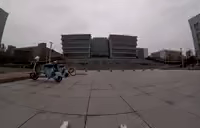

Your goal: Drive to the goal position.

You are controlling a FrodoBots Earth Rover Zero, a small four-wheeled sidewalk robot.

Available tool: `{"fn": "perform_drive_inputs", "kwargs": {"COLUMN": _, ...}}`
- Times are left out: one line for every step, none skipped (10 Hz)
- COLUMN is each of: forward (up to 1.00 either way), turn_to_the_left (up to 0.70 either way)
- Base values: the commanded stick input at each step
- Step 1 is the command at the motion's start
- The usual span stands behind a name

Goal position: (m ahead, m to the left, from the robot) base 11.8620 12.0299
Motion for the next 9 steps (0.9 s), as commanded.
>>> {"fn": "perform_drive_inputs", "kwargs": {"forward": 0.7, "turn_to_the_left": 0.0}}
{"fn": "perform_drive_inputs", "kwargs": {"forward": 0.7, "turn_to_the_left": 0.0}}
{"fn": "perform_drive_inputs", "kwargs": {"forward": 0.7, "turn_to_the_left": 0.0}}
{"fn": "perform_drive_inputs", "kwargs": {"forward": 0.7, "turn_to_the_left": 0.0}}
{"fn": "perform_drive_inputs", "kwargs": {"forward": 0.7, "turn_to_the_left": 0.0}}
{"fn": "perform_drive_inputs", "kwargs": {"forward": 0.7, "turn_to_the_left": 0.0}}
{"fn": "perform_drive_inputs", "kwargs": {"forward": 0.7, "turn_to_the_left": 0.0}}
{"fn": "perform_drive_inputs", "kwargs": {"forward": 0.7, "turn_to_the_left": 0.0}}
{"fn": "perform_drive_inputs", "kwargs": {"forward": 0.7, "turn_to_the_left": 0.0}}
